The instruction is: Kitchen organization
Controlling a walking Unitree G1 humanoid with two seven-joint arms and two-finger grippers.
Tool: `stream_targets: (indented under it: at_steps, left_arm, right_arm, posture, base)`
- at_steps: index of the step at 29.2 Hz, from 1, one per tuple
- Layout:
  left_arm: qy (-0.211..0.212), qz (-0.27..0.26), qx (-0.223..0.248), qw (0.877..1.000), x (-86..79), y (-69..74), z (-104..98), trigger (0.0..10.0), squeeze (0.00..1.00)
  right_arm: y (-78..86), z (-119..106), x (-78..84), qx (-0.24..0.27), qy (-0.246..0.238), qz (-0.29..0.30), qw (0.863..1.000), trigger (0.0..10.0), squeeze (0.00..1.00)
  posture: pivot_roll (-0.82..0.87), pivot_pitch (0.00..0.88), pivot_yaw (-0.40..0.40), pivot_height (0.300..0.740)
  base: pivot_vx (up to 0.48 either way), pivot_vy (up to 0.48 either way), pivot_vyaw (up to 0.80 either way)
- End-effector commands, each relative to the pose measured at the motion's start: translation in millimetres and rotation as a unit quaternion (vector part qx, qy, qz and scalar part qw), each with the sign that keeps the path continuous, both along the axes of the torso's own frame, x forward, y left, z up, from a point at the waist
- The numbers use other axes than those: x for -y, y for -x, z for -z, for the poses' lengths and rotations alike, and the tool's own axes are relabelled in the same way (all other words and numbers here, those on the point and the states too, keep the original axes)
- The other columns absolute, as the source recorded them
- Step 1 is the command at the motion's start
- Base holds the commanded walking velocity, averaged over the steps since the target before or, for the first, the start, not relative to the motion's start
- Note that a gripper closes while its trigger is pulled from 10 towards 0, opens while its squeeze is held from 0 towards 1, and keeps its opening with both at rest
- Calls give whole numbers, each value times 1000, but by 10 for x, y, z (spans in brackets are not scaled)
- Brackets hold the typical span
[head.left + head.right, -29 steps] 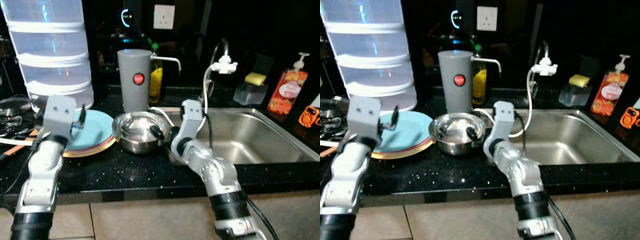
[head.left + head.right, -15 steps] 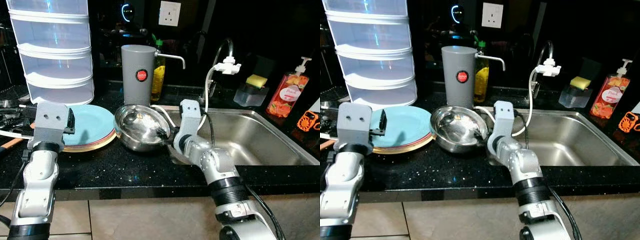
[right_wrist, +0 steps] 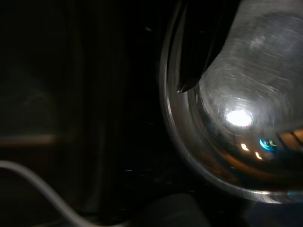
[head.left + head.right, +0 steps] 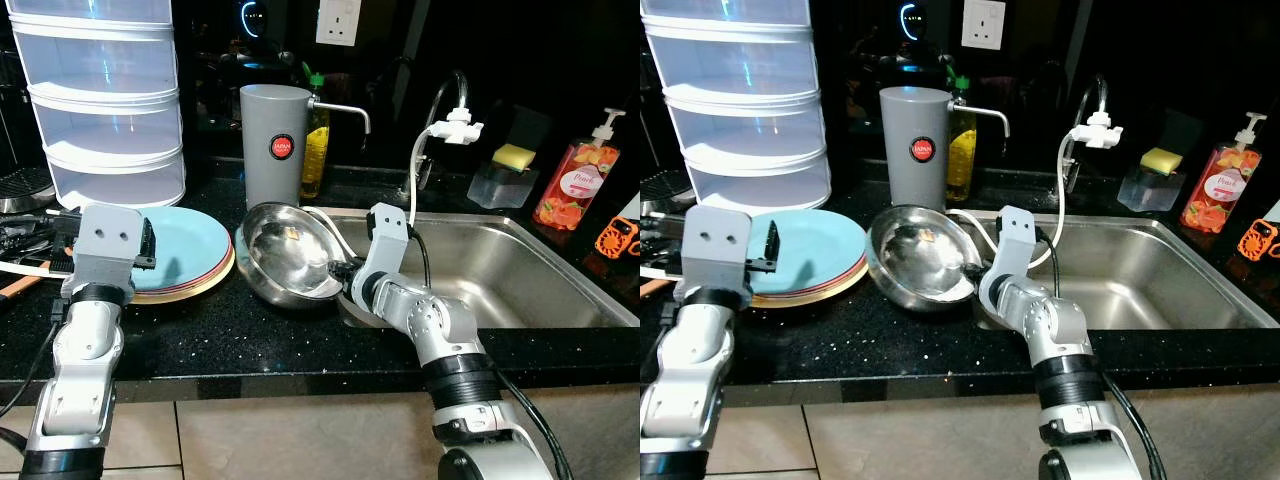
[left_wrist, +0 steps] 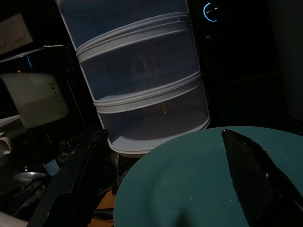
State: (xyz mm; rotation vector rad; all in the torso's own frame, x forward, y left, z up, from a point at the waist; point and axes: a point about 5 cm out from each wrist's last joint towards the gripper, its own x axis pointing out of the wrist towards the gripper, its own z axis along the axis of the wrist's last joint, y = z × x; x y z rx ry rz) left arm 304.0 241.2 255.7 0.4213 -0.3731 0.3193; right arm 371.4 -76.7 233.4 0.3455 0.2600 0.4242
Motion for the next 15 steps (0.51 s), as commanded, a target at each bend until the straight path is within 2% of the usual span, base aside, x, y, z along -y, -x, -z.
stream_targets:
  at_steps: [1,10,11,15]
  left_arm:
    - [3,3,-1,1000,50,-20,6,10000,0]
    - [1,1,-5,1000,60,-10,26,10000,0]
    - [1,1,-6,1000,65,-6,34,10000,0]
    - [0,2,-9,1000,78,0,47,10000,0]
  right_arm:
    - [21,12,19,-4,-9,-5,1000,0,0]
    - [-16,15,95,-4,0,18,1000,0,0]
    - [-55,11,148,1,13,40,999,10000,0]
    - [-177,-47,316,20,34,106,994,10000,0]
  posture:
    - [114,64,-116,740]
    - [123,61,-125,740]
    - [124,62,-126,740]
    - [130,65,-126,740]
  base:
    - [0,0,0]
    - [0,0,0]
    - [0,0,0]
    - [0,0,0]
